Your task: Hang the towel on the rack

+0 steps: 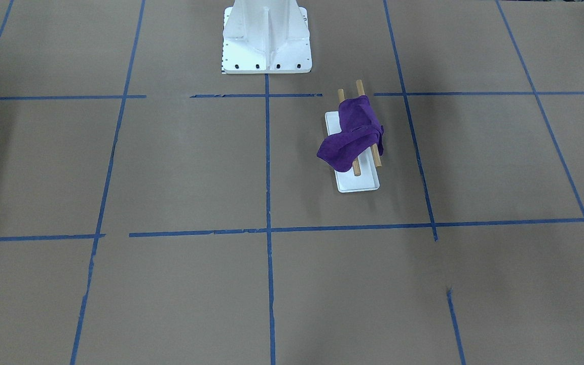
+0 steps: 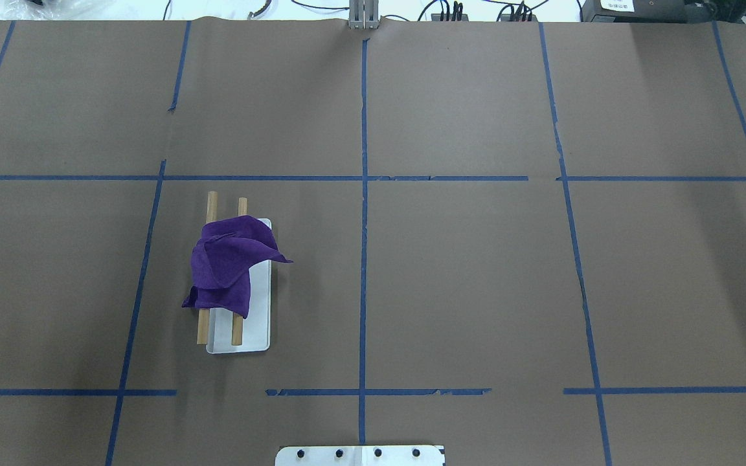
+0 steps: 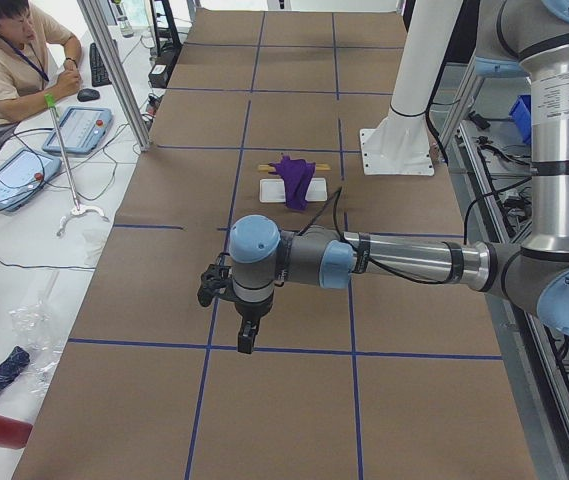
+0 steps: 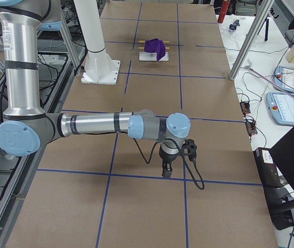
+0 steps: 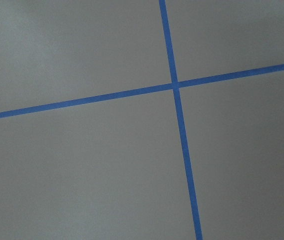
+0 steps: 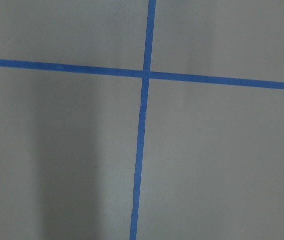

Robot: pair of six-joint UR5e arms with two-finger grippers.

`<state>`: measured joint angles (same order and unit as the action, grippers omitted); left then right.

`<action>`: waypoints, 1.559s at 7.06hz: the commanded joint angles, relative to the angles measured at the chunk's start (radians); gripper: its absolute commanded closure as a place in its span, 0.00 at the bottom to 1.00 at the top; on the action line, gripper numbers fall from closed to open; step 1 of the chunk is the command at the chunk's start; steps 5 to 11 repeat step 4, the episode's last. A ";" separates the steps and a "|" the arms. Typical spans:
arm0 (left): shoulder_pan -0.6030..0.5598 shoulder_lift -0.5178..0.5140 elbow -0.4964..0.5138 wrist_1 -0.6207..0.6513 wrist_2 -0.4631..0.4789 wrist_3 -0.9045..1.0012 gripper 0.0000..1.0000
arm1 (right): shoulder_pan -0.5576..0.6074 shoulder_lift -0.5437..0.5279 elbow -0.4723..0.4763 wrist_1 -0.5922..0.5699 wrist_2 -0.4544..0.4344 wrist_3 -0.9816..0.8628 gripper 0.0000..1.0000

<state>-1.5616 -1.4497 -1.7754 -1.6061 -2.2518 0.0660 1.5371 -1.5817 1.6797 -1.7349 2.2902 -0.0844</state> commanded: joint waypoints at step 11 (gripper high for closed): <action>0.000 0.000 -0.004 0.000 0.003 0.000 0.00 | 0.000 0.003 0.002 0.000 0.000 0.000 0.00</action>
